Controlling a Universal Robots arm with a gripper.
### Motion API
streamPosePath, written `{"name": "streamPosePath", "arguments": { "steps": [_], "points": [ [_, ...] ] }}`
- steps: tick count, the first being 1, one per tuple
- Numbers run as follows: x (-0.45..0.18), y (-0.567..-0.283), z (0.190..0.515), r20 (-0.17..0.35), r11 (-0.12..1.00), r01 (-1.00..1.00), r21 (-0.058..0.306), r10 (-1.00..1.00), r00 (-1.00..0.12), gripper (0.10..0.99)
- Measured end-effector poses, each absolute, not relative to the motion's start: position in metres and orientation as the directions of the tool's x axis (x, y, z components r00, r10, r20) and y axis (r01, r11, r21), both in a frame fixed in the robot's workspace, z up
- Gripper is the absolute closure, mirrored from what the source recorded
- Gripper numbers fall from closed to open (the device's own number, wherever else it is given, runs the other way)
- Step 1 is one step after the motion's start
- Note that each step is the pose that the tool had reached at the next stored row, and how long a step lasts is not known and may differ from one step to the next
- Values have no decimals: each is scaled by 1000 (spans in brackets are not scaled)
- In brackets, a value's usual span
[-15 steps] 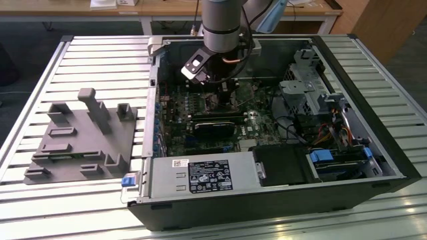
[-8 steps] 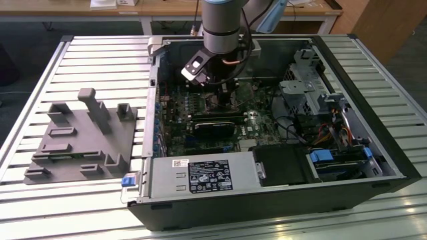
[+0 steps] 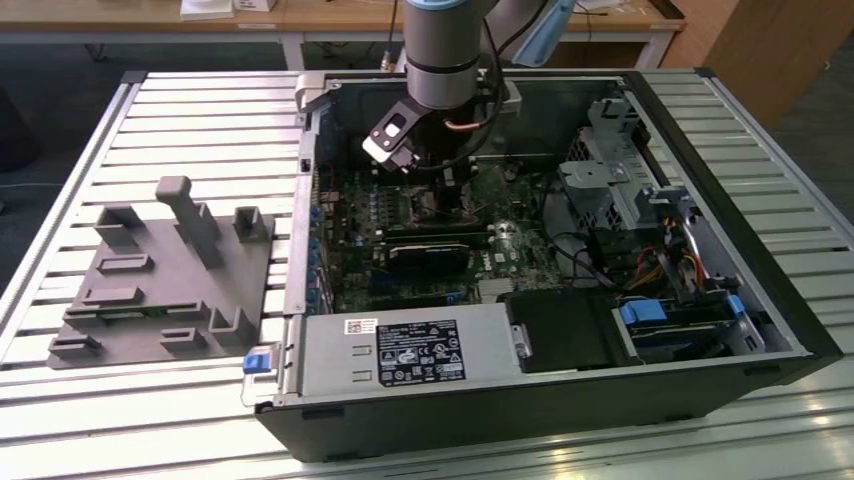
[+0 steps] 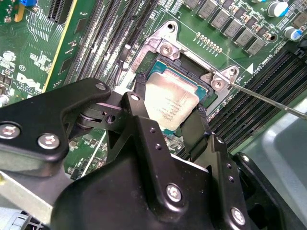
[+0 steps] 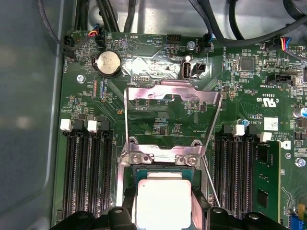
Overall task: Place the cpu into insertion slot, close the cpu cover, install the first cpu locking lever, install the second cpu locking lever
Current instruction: 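Place the cpu into insertion slot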
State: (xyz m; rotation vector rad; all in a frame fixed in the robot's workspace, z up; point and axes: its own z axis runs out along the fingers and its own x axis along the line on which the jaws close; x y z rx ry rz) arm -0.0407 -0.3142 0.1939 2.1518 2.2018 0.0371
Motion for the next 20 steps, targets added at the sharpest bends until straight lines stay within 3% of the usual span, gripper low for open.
{"name": "streamPosePath", "arguments": {
  "steps": [14,16,17,20],
  "points": [
    [-40,-314,194,-28,22,998,61,999,-20,545],
    [-40,-314,194,-28,22,998,61,999,-20,537],
    [-40,-314,194,-28,22,998,61,999,-20,475],
    [-40,-314,194,-28,22,998,61,999,-20,475]
  ]
}}
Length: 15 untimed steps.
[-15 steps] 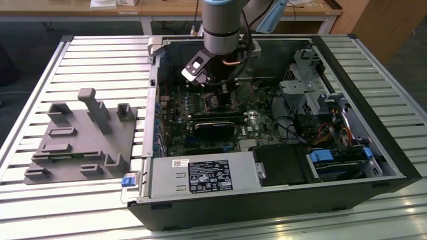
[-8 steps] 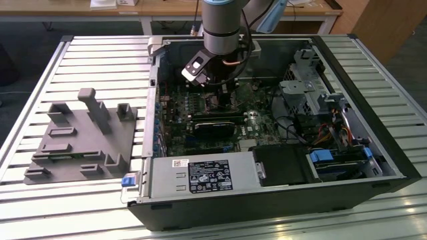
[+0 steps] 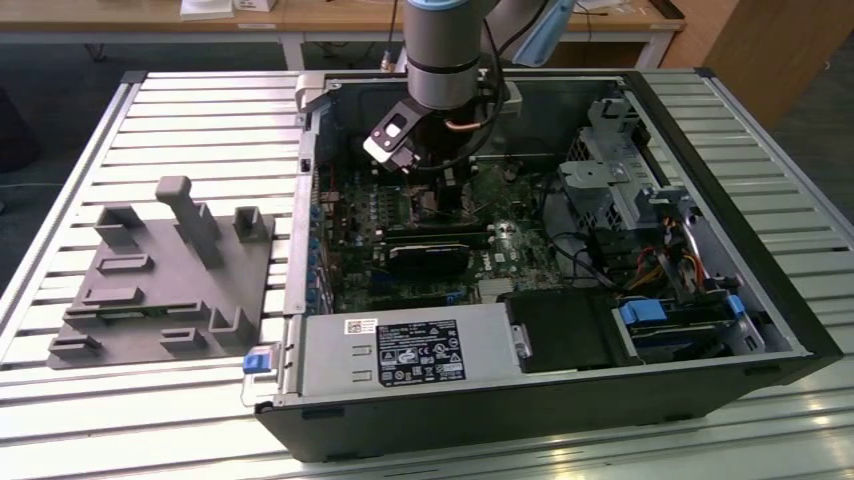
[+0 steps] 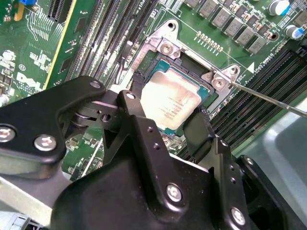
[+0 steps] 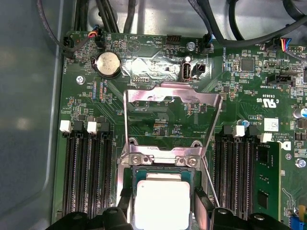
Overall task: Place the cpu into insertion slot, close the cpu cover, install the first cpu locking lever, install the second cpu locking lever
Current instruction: 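Place the cpu into insertion slot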
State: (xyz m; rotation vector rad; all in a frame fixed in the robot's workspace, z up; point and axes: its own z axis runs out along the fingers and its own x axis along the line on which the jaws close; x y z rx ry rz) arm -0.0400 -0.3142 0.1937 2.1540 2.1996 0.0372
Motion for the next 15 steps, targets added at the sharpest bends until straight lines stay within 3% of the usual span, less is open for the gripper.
{"name": "streamPosePath", "arguments": {
  "steps": [12,14,15],
  "points": [
    [-40,-314,203,-28,22,998,59,999,-20,475],
    [-40,-314,205,-28,22,998,58,999,-20,486],
    [-40,-314,205,-28,22,998,57,999,-20,549]
  ]
}}
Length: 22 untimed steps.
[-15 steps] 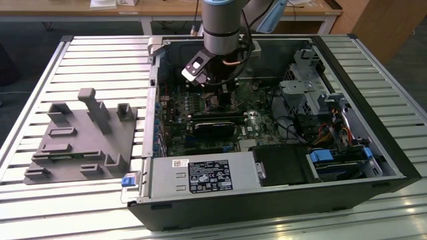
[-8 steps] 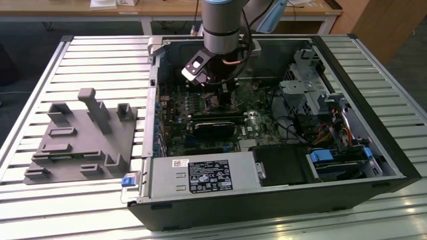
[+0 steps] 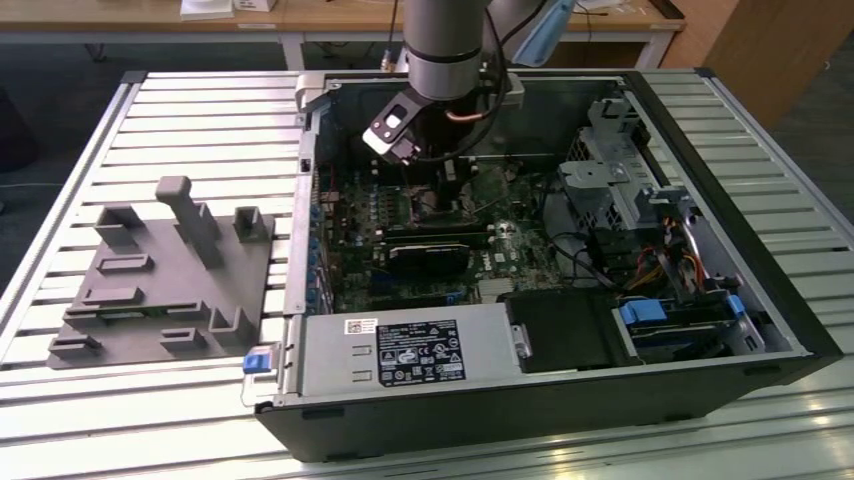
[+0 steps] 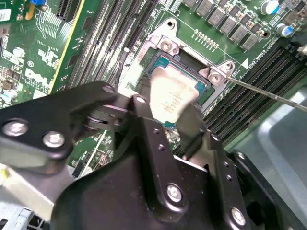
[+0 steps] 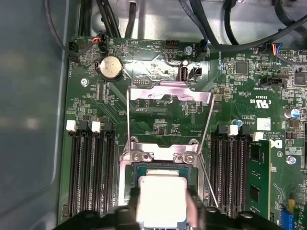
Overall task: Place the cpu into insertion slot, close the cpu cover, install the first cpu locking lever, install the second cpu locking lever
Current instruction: 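Place the cpu into insertion slot, then close the cpu cover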
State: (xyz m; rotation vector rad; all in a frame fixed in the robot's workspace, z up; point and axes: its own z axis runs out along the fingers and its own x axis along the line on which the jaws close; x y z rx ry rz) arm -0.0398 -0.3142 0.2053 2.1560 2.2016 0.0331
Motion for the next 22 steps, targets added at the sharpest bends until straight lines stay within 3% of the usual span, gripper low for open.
{"name": "streamPosePath", "arguments": {
  "steps": [1,2,5,8,10,22],
  "points": [
    [-40,-314,205,-28,22,998,56,999,-20,612],
    [-39,-314,206,-27,22,998,55,999,-20,612],
    [-39,-314,206,-28,22,998,51,999,-20,784],
    [-38,-314,206,-27,22,999,49,999,-20,843],
    [-37,-314,206,-27,22,999,48,999,-20,961],
    [-37,-314,209,-27,22,999,46,999,-20,980]
  ]
}}
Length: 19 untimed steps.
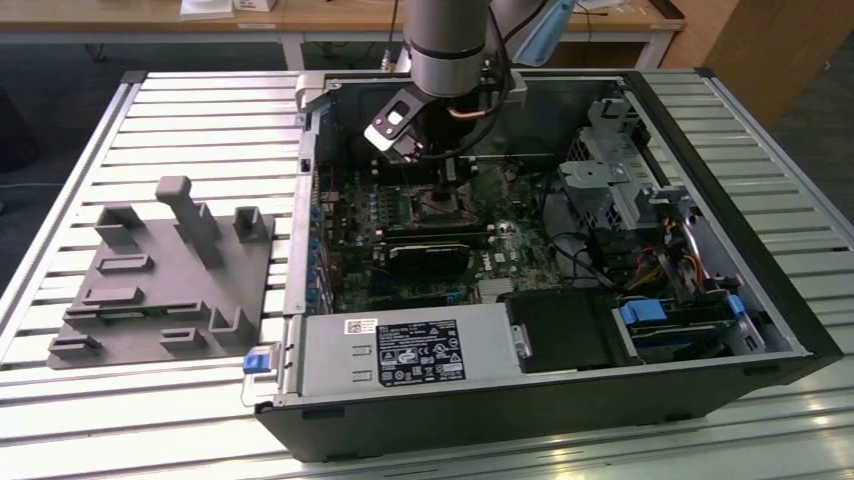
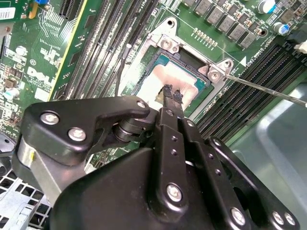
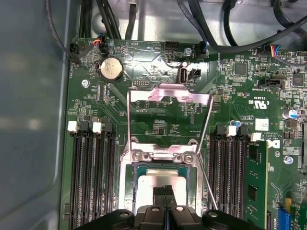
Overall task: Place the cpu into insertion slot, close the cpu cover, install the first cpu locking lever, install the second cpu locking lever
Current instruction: 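Close the cpu cover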
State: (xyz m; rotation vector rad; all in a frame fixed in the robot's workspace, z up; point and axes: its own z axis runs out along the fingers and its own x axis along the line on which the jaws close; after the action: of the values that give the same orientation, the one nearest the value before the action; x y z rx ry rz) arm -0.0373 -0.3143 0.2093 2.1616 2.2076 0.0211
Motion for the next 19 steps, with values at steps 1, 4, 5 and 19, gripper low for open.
{"name": "streamPosePath", "arguments": {
  "steps": [1,4,5,19],
  "points": [
    [-37,-314,210,-27,22,999,46,999,-20,980],
    [-37,-314,212,-27,22,999,46,999,-20,980],
    [-37,-314,212,-27,22,999,46,999,-20,980],
    [-37,-314,218,-26,21,999,46,999,-20,980]
  ]
}}
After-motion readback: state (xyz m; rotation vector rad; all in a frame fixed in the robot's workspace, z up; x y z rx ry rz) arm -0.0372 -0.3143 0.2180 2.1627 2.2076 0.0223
